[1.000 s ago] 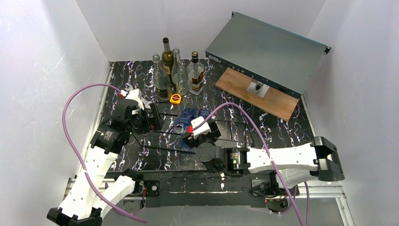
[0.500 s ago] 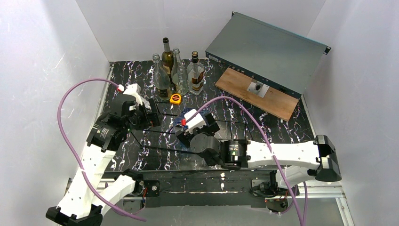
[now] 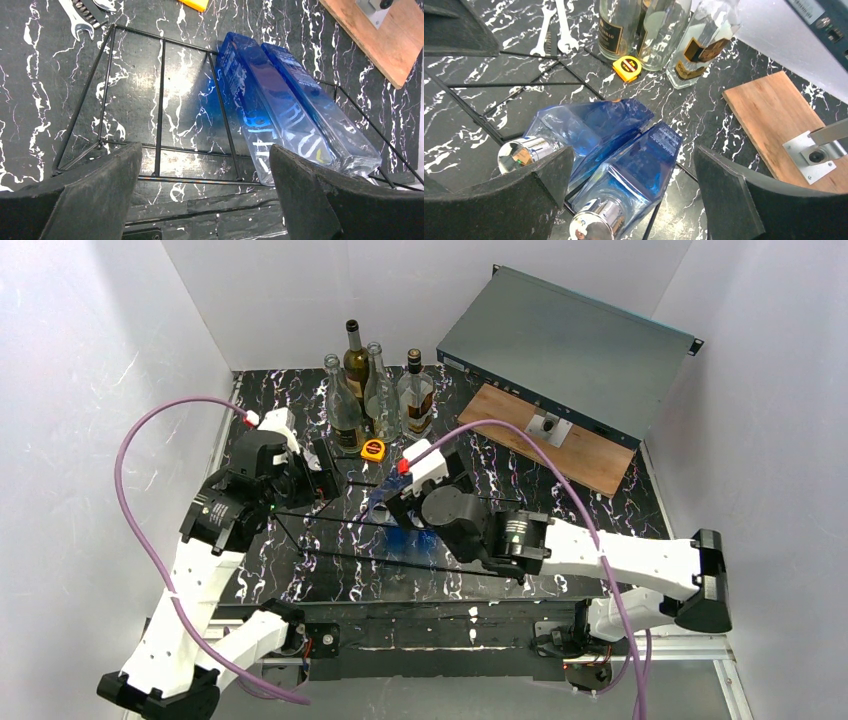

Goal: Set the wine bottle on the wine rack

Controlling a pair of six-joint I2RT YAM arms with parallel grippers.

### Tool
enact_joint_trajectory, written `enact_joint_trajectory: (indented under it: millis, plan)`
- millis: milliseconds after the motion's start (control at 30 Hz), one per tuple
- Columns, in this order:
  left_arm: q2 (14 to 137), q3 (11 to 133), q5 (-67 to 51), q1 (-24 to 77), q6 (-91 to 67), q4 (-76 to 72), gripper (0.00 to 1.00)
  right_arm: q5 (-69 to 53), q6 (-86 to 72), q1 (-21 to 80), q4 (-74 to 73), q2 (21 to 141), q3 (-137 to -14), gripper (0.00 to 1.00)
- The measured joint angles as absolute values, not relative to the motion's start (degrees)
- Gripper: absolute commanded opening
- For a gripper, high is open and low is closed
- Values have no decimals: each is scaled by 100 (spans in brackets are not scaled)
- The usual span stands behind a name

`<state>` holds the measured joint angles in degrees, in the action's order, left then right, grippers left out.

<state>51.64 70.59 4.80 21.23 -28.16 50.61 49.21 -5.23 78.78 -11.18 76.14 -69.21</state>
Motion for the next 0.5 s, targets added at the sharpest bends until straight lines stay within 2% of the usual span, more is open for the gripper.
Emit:
enact_joint_trajectory:
  millis: [300,500]
  plan:
    - [5498,7695,709,2123,-2871,5089,98,4644,38,7671,-1214,6884,-7124,98]
    - [5811,7988,1009,2123,-2768,4831,98,4427,220,7083,-1260,6414,-6978,98]
